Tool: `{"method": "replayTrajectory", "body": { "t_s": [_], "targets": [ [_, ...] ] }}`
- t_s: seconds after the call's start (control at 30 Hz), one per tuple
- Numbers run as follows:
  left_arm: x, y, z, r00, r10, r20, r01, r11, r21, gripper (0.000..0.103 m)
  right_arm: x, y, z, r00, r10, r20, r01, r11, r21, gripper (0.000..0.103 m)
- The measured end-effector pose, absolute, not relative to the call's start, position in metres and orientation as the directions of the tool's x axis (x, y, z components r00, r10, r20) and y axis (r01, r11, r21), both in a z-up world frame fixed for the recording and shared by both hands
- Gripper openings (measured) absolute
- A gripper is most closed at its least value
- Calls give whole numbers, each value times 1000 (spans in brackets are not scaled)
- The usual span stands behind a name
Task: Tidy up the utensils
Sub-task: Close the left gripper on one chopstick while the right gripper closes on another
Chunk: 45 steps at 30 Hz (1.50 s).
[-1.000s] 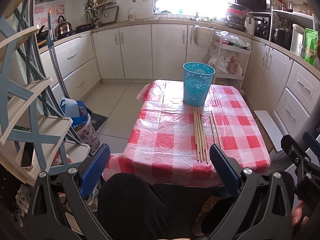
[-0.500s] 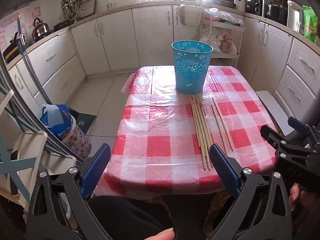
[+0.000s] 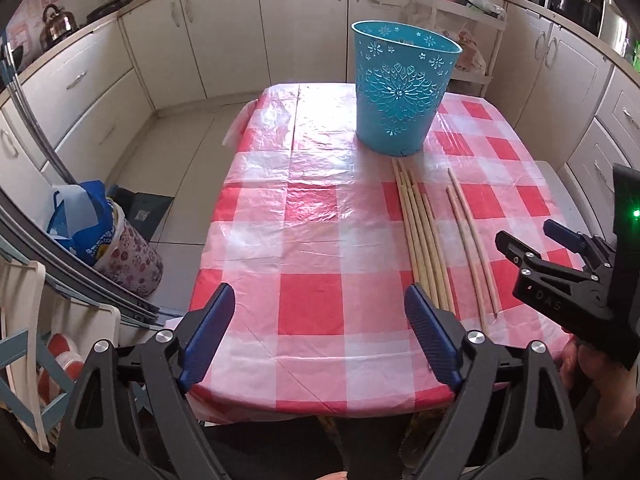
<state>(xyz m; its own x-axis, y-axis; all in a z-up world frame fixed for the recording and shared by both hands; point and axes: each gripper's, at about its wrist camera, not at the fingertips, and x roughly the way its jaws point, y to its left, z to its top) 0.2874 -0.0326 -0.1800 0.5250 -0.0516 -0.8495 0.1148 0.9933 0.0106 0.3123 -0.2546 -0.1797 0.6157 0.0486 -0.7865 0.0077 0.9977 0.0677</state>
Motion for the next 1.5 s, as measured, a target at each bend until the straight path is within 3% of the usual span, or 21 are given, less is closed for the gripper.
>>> {"method": "replayTrajectory", "body": {
  "t_s": [0.1, 0.3, 0.57, 0.8, 1.13, 1.23, 1.5],
  "targets": [
    [299, -39, -189, 523, -12, -852, 115, 992, 57, 81, 326, -256, -189, 600, 48, -798, 4, 998, 63, 74],
    [316, -49, -199, 515, -85, -853, 166, 986, 2, 80, 342, -255, -202, 581, 36, -813, -6, 999, 40, 71],
    [344, -78, -222, 504, -161, -848, 228, 972, -49, 80, 355, -255, -217, 552, 55, -832, -21, 998, 53, 46],
    [356, -95, -238, 484, -157, -861, 241, 970, -42, 75, 359, -250, -219, 567, 60, -821, -49, 998, 39, 40],
    [368, -101, -260, 442, -205, -873, 261, 961, -93, 40, 361, -256, -218, 562, 104, -821, -52, 995, 90, 7],
    [372, -99, -260, 433, -245, -867, 274, 953, -133, 20, 362, -261, -218, 557, 130, -820, -43, 991, 128, 7],
    [379, -83, -259, 397, -316, -862, 265, 938, -221, 10, 363, -263, -218, 551, 147, -821, -42, 988, 149, 7]
  ]
}}
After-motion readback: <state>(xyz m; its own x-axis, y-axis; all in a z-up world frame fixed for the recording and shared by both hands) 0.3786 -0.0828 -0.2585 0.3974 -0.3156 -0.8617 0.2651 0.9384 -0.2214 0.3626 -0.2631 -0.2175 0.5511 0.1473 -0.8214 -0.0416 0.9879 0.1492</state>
